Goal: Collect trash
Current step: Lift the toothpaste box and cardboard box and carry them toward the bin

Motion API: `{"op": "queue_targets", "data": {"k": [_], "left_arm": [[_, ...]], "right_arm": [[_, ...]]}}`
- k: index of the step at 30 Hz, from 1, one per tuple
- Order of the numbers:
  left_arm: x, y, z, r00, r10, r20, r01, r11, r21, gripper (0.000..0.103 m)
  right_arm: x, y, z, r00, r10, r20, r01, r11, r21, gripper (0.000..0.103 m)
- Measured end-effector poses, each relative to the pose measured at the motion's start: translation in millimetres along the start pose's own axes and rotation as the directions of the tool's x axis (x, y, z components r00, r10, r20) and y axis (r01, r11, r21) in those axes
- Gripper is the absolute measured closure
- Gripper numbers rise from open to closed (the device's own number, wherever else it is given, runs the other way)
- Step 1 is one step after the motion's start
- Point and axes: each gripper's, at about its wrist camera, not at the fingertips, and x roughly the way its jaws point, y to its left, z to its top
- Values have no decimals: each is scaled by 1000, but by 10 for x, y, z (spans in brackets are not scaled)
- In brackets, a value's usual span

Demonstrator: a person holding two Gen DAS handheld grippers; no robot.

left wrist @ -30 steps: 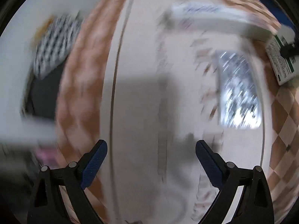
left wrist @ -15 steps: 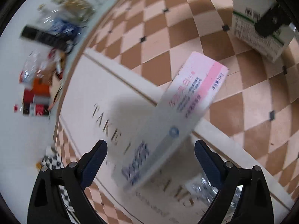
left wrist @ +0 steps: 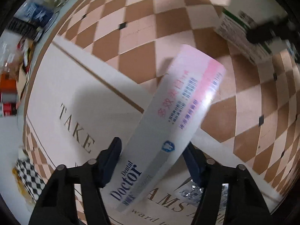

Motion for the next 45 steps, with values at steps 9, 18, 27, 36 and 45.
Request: {"op": "queue_targets", "data": {"k": [9,18,27,36,45], "left_arm": [[-406,197,-292,996,35,88,-11,964,-267,56],[-867,-14,-912,981,150,121,-83,897,-435,56],[-1552,-613,-1965,960,194,201,4,710,-704,57],[-2157,-1508,-3230,943,189,272,92,638,-765,57],[-2306,-2442,-4297,934,12,357,279,598,-752,57]], "right_arm": [[-149,28,-289,998,35,42,-35,999,11,15],[-506,288,-935,989,41,139,-39,999,-17,16],[-924,664,-2103,964,44,262,-40,999,-20,16],[-1307,918,-3885,930,58,364,-76,997,33,16],[-1426,1097,-5828,923,86,376,-134,986,103,16]]}}
